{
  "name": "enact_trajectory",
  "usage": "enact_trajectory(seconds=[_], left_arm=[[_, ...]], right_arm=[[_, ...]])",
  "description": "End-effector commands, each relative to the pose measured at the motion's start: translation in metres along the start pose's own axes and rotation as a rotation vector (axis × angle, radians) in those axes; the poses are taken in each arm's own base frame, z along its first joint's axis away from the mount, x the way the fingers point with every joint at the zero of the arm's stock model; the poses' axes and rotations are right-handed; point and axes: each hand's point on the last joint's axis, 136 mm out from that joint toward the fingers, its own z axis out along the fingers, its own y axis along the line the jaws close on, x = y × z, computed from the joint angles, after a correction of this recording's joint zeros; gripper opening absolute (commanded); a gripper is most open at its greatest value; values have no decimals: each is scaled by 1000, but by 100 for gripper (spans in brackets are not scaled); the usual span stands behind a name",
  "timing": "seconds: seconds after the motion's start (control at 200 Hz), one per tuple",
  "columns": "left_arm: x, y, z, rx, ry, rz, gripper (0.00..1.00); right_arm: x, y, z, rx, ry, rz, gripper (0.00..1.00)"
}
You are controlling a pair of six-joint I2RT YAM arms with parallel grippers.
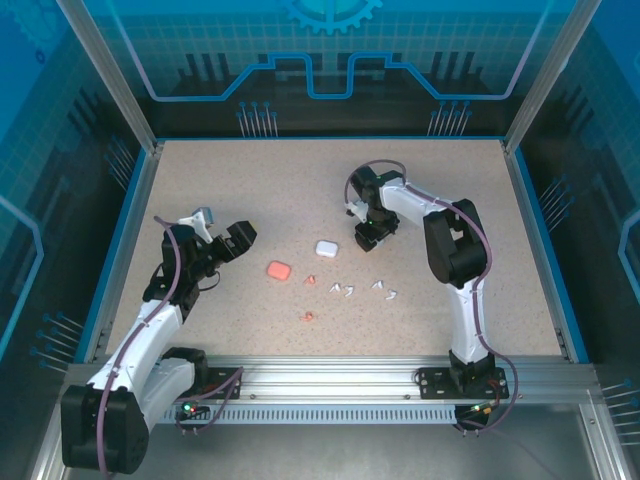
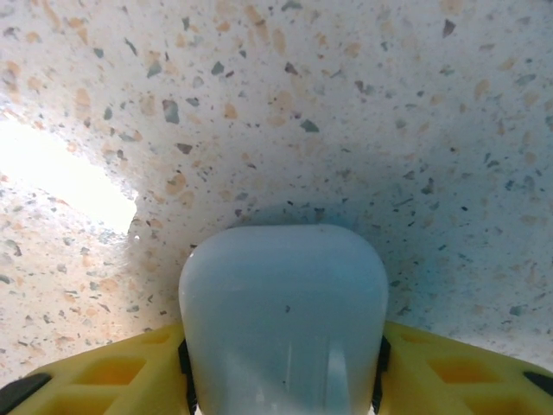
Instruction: Insert the wireless bluetooth earbuds into the charging case
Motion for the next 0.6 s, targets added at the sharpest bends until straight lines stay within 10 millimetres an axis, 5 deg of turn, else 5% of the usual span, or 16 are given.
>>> enact_trajectory(seconds=[0.0,0.325,0.595], left_arm=[[3,-1,0,9,13,25,99],[0,-16,0,66,25,17,99],[2,-72,5,328,109,-36,98]], right_arm=[[-3,0,-1,15,-31,-10,50],[-5,4,-45,34,-204,-41,48],[10,28,-97,27,-443,-86,47]])
